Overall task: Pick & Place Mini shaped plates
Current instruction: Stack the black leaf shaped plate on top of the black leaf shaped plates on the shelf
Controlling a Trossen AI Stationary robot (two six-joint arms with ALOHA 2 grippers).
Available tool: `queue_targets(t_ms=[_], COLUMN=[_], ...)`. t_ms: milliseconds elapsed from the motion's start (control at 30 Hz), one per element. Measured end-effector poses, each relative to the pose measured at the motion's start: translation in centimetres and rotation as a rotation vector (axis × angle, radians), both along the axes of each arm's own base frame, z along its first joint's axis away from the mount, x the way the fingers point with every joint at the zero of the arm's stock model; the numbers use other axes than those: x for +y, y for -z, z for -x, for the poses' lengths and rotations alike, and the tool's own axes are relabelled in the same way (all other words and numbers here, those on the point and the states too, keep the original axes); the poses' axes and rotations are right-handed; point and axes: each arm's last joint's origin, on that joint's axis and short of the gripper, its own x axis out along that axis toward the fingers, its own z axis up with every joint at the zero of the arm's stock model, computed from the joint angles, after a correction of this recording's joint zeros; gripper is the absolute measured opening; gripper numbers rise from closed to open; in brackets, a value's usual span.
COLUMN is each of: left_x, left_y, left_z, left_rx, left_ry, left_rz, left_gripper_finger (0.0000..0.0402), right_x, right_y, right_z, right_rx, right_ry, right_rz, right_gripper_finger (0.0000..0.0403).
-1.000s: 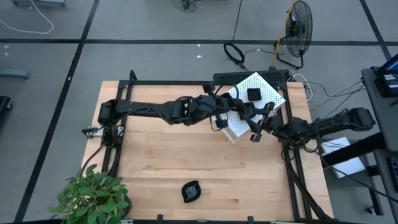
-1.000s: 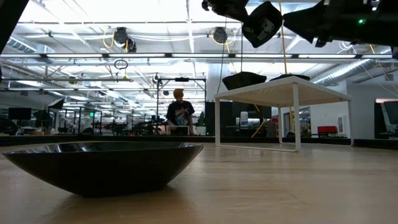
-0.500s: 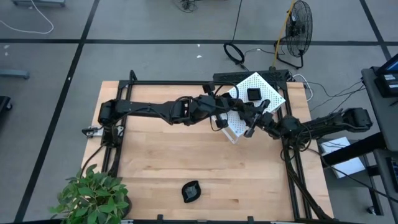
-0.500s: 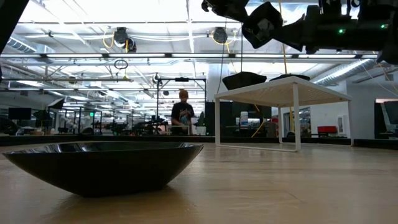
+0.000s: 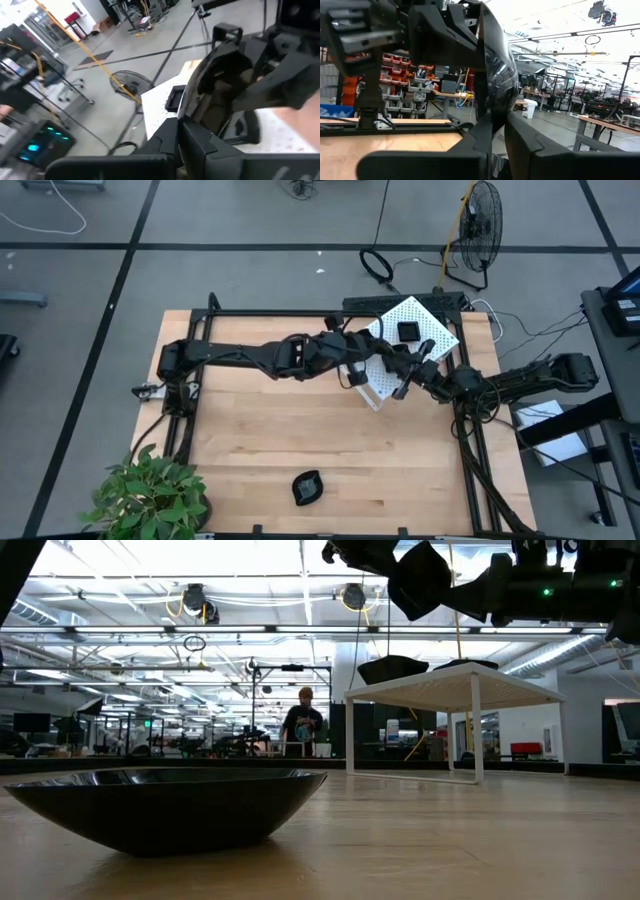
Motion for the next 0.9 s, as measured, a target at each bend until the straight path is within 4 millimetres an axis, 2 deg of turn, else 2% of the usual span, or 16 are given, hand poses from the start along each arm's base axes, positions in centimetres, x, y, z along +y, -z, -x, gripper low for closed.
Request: queue_targets(t_ms=[167, 367, 533, 733, 900], left_x=[-0.9, -3.7, -6.1, -8.2, -7.3], left_y=[0.1, 0.0, -1.7, -1.9, 0.0], left_z=[0.0, 0.4, 2.1, 4.9, 7.2], left_rx=[-0.022, 0.007, 0.016, 0.173, 0.33], left_ry=[0.039, 0.007, -0.04, -0.17, -0.335], left_rz=[0.069, 0.021, -0.038, -0.148, -0.141], left_gripper_finger=[0.005, 0.0156, 0.0222, 0.0251, 0.0253], right_x=[0.0, 0.0, -0.2, 0.4, 1.2], right_y=[0.0, 0.1, 0.0, -0.5, -2.4], right_z=[0.0, 0.0, 0.2, 1.1, 2.2], right_rx=[0.008, 0.014, 0.013, -0.013, -0.022], right_ry=[0.006, -0.008, 0.061, 0.162, 0.354], right_rz=[0.007, 0.013, -0.026, -0.106, -0.162], right_gripper_finger=[0.0015, 0.001, 0.0001, 0.0, 0.0])
